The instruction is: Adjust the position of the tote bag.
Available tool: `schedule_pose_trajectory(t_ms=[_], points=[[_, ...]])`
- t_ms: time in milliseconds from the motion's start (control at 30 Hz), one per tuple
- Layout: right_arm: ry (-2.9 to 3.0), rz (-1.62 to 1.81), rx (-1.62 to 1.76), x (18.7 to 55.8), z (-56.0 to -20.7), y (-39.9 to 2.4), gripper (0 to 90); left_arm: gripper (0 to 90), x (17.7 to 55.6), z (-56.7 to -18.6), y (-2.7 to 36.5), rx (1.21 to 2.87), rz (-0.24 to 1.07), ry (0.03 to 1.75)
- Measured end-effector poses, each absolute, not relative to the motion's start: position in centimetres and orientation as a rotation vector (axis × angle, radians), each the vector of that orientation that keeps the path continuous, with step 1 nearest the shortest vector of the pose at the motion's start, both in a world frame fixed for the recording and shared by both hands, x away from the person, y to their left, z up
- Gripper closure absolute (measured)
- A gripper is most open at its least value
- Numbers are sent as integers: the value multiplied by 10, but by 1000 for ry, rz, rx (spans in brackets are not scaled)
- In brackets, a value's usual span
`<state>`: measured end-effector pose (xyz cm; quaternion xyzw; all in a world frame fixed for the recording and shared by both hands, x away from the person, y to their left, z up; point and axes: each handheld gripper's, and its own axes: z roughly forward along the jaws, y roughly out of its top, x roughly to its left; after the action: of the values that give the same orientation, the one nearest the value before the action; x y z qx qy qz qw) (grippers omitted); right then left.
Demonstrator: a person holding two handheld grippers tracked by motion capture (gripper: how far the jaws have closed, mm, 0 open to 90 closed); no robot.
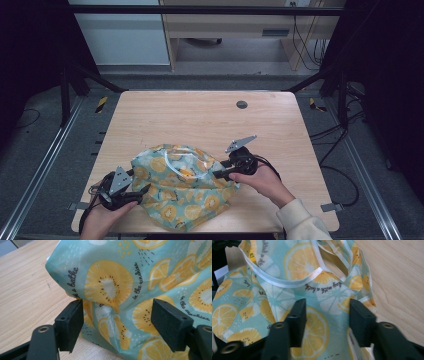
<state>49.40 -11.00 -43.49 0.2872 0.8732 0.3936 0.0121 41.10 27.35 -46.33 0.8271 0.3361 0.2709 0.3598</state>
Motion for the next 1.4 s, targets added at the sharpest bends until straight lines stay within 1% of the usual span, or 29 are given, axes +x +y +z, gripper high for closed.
schedule_pose_trajectory(t_ms=[67,100,133,200,233,267,333,467,500,533,567,600,667,700,800,867,900,933,1000,1033,1067,1233,1267,1300,1400], points=[[2714,1233,869,493,-434,-108,657,271,411,-463,273,2135,698,865],[2700,1237,836,492,-431,-107,745,272,411,-463,273,2133,697,865],[2700,1237,836,492,-431,-107,745,272,411,-463,273,2133,697,865],[2661,1264,808,490,-425,-107,834,272,411,-463,274,2125,697,870],[2644,1271,798,488,-423,-108,855,272,410,-463,274,2121,696,872],[2644,1271,798,488,-423,-108,855,273,410,-463,274,2121,696,872],[2597,1308,765,482,-412,-111,886,274,410,-462,275,2119,697,868],[2548,1366,718,471,-399,-114,899,275,411,-462,274,2109,697,877],[2529,1397,678,462,-391,-116,900,275,410,-462,275,2116,698,878],[2529,1397,678,462,-391,-116,900,275,411,-462,274,2108,698,879],[2518,1426,642,452,-384,-116,900,276,410,-462,275,2105,700,883],[2518,1426,642,452,-384,-116,900,276,410,-462,275,2105,700,883],[2518,1455,598,440,-381,-116,900,277,410,-461,276,2105,703,884],[2528,1471,551,429,-379,-114,900,278,410,-460,277,2098,704,888],[2541,1496,505,418,-381,-111,900,281,409,-458,279,2078,710,892],[2595,1486,444,407,-391,-103,900,283,409,-454,281,2070,733,887],[2595,1486,444,407,-391,-103,900,283,409,-454,281,2070,733,887],[2638,1450,417,402,-402,-99,900,283,409,-454,281,2048,730,894],[2662,1436,413,401,-407,-97,900,283,410,-451,281,2034,721,900],[2701,1409,415,400,-419,-94,900,286,414,-446,280,2048,724,889],[2701,1409,415,400,-419,-94,900,291,414,-446,280,2048,724,889],[2754,1349,432,401,-444,-88,900,289,422,-421,269,2052,715,854],[2766,1336,447,402,-451,-87,900,285,426,-408,260,2051,715,835],[2771,1332,449,403,-454,-86,900,282,426,-408,260,2051,715,835],[2776,1309,449,404,-458,-86,900,274,435,-390,247,2045,691,827]])
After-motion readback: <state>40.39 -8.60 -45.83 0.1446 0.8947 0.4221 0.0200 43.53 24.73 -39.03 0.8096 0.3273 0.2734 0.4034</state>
